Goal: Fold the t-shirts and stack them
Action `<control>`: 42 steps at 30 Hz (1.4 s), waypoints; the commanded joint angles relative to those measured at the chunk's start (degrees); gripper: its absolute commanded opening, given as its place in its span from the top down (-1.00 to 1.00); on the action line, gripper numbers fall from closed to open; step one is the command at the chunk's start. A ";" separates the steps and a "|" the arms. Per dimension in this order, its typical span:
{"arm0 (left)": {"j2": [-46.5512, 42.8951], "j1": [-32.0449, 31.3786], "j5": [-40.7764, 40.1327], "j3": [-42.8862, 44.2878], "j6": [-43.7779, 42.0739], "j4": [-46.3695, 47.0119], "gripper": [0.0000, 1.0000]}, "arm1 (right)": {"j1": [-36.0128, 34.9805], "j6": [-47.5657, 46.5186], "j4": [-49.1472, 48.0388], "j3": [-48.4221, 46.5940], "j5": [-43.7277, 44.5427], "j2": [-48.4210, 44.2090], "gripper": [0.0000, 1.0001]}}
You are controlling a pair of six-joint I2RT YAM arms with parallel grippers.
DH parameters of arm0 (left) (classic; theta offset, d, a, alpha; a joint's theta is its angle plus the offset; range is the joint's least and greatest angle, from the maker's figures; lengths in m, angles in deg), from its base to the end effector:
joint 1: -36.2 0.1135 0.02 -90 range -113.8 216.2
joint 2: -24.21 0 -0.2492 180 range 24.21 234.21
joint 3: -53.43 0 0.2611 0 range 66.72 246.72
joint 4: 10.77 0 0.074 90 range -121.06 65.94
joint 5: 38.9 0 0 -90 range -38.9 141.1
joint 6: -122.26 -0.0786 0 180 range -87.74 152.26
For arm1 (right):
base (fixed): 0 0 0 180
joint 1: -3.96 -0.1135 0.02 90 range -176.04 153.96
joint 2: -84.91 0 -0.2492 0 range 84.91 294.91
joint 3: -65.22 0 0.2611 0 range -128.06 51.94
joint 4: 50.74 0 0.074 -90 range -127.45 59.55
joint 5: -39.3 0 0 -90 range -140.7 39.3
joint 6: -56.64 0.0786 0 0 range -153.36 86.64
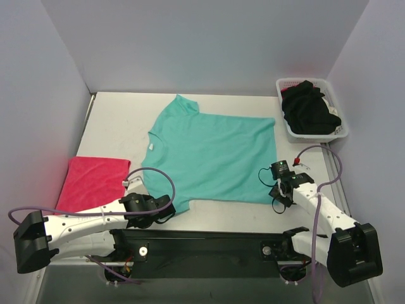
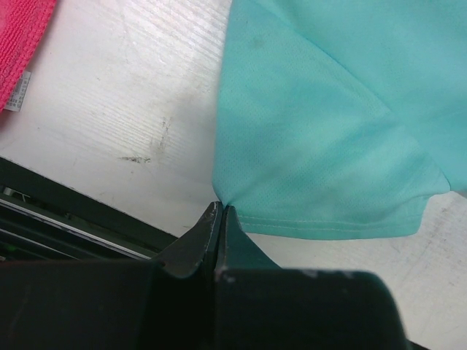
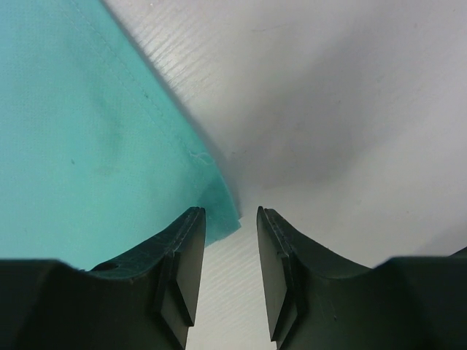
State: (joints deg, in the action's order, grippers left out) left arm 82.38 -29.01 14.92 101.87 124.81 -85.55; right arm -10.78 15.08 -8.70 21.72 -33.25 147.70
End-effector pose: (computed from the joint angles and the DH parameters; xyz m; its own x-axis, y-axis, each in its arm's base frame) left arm 0.1088 -0.1250 0.1443 -0.6898 -0.4295 -0.5828 -0.4485 0.8855 -0.1217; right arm 0.2226 0.0342 0.1182 -0.6404 0.5696 -0.5152 0.5662 0.8034 0.1844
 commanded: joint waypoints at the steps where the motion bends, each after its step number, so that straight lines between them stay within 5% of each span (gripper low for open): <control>1: -1.13 0.00 -1.43 -0.35 -0.53 -0.12 1.00 | -0.81 2.26 2.36 1.04 -0.40 -2.49 0.29; 21: -4.64 0.17 -2.84 0.26 -0.44 -2.05 1.00 | -2.22 3.67 0.78 0.42 -6.02 7.61 0.38; 25: -6.14 0.26 -3.80 1.23 -0.27 -3.89 1.00 | -3.10 4.64 0.87 1.39 -6.82 8.93 0.56; 28: -7.81 0.26 -4.95 2.28 -0.09 -5.91 1.00 | -3.71 5.34 1.21 2.44 -6.99 7.71 1.00; 42: -12.29 0.00 -8.64 6.85 1.75 -14.53 1.00 | -9.95 10.52 15.09 -0.45 -1.20 -8.55 1.00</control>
State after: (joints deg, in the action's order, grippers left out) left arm 70.53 -28.99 8.14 106.16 126.08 -96.98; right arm -18.85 22.19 -2.60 23.86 -38.30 141.77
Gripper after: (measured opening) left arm 0.025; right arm 0.045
